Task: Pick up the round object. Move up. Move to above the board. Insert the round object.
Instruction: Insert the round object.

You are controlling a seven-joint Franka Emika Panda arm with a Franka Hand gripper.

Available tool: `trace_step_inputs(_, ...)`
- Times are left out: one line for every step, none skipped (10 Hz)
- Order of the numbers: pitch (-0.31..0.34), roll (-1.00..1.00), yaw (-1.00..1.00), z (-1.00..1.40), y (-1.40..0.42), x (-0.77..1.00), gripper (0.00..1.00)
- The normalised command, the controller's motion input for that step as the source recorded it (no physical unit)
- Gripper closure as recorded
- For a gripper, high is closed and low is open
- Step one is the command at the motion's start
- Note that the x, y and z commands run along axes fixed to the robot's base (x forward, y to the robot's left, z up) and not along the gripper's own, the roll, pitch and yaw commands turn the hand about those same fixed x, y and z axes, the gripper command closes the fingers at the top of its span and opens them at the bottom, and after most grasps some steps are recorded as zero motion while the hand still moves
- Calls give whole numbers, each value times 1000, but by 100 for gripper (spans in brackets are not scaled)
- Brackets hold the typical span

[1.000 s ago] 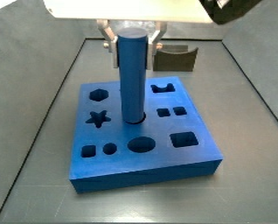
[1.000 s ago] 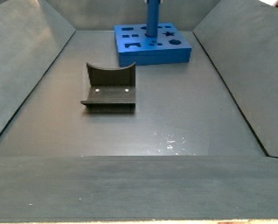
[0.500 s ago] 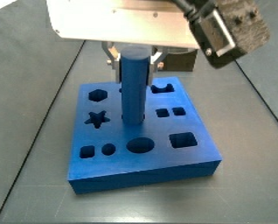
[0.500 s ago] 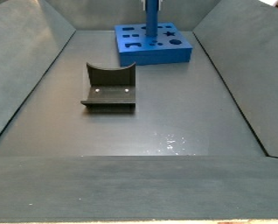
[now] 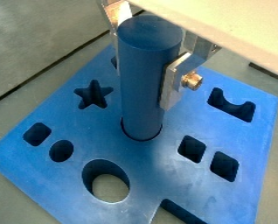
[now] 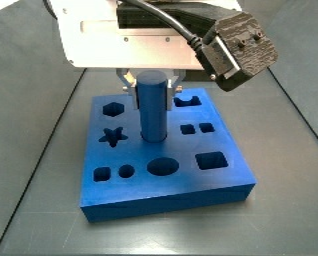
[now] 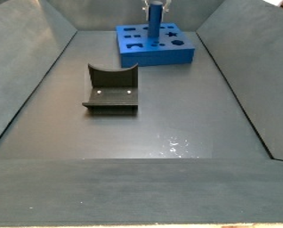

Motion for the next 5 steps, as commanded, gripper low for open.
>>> trace_step_inputs(0,617,0,-780,-169,0,100)
trace_step_inputs(0,426,-149,-960,-129,106,100)
trace_step_inputs(0,103,-200,-1000,57,40,100)
trace_step_inputs(-26,-66,-34,-500,171,86,100)
trace_step_inputs(0,0,0,0,0,0,100)
